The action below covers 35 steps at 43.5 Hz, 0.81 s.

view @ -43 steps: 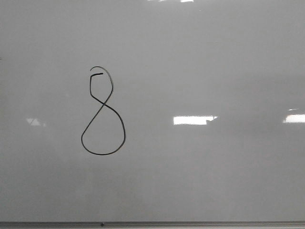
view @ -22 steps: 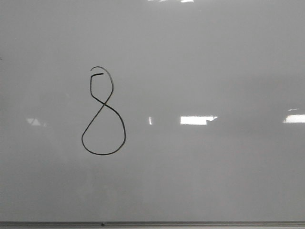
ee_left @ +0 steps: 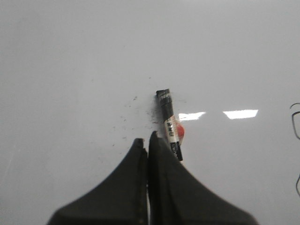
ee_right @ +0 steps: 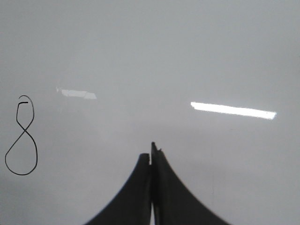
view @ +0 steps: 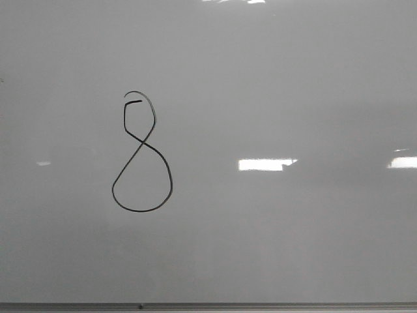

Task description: Write number 8 on whiteboard

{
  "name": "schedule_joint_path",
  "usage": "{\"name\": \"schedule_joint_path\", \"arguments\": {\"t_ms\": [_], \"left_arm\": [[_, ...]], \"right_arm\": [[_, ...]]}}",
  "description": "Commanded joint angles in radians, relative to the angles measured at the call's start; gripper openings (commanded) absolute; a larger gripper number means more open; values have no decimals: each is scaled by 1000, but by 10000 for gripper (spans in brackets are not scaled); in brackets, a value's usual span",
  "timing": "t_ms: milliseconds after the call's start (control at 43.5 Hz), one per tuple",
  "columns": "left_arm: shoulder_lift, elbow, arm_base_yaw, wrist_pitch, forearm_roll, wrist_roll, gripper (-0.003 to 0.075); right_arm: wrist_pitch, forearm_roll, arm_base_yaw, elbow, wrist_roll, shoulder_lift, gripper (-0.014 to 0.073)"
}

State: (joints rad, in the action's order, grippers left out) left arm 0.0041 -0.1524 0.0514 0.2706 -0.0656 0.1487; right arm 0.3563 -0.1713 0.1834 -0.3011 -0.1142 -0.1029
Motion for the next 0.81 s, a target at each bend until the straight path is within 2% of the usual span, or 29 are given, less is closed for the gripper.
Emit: {"name": "schedule_joint_path", "arguments": {"t_ms": [0, 115, 230, 782], "left_arm": [[-30, 29, 19, -84, -8, 4, -19], [-31, 91, 19, -97, -3, 4, -19], [-31, 165, 19, -201, -3, 4, -19], [-29, 160, 19, -230, -7, 4, -19]], "right_arm": [[-87, -6, -4, -26, -4, -10, -67], [-87, -6, -4, -26, -4, -10, -67], [-87, -6, -4, -26, -4, -10, -67], [-87, -6, -4, -26, -4, -10, -67]]}}
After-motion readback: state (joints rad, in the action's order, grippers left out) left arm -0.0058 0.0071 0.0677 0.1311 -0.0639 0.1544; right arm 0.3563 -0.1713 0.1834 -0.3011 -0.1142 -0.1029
